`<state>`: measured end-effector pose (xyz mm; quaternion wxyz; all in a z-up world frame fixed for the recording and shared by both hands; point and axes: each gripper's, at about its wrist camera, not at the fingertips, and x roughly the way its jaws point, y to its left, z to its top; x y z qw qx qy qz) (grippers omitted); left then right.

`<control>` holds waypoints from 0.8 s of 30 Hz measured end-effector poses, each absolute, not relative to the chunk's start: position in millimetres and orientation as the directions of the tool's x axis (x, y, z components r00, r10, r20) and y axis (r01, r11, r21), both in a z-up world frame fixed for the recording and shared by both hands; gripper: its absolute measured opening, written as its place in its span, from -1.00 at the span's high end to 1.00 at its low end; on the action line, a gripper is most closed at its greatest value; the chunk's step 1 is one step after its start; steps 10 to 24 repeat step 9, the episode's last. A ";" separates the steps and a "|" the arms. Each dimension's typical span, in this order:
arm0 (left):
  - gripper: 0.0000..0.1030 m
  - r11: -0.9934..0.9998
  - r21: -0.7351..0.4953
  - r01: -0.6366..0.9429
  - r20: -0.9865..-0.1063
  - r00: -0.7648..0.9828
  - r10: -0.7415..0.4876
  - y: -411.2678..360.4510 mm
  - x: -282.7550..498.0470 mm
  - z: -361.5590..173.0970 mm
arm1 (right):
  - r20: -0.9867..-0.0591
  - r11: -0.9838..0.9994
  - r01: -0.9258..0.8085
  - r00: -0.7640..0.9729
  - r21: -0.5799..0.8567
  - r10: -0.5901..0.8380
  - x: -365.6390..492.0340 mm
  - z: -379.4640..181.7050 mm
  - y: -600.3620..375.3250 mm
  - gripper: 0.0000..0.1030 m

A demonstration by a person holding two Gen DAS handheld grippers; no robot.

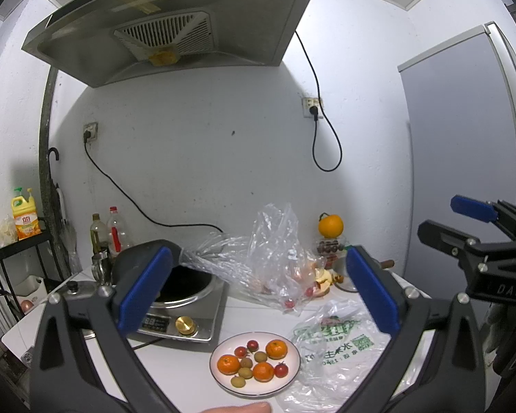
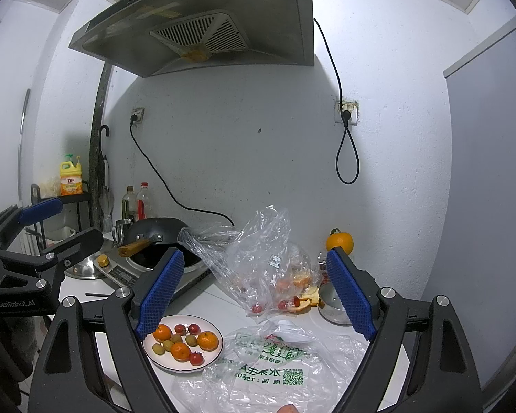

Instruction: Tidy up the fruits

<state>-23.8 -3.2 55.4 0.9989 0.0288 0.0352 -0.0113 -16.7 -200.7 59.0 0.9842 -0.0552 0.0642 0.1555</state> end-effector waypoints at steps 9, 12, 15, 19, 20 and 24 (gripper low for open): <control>-0.99 0.998 0.059 0.029 -0.076 0.997 -0.024 -3.4 -20.9 53.4 | -0.145 0.945 -0.314 0.943 -0.089 0.299 -16.7 59.1 -200.6 -0.70; -0.99 0.998 0.059 0.029 -0.076 0.997 -0.024 -3.4 -20.9 53.4 | -0.145 0.945 -0.314 0.943 -0.089 0.299 -16.7 59.1 -200.6 -0.70; -0.99 0.998 0.059 0.029 -0.076 0.997 -0.024 -3.4 -20.9 53.4 | -0.145 0.945 -0.314 0.943 -0.089 0.299 -16.7 59.1 -200.6 -0.70; -0.99 0.998 0.059 0.029 -0.076 0.997 -0.024 -3.4 -20.9 53.4 | -0.145 0.945 -0.314 0.943 -0.089 0.299 -16.7 59.1 -200.6 -0.70; -0.99 0.998 0.059 0.029 -0.076 0.997 -0.024 -3.4 -20.9 53.4 | -0.145 0.945 -0.314 0.943 -0.089 0.299 -16.7 59.1 -200.6 -0.70; -0.99 0.998 0.059 0.029 -0.076 0.997 -0.024 -3.4 -20.9 53.4 | -0.145 0.945 -0.314 0.943 -0.089 0.299 -16.7 59.1 -200.6 -0.70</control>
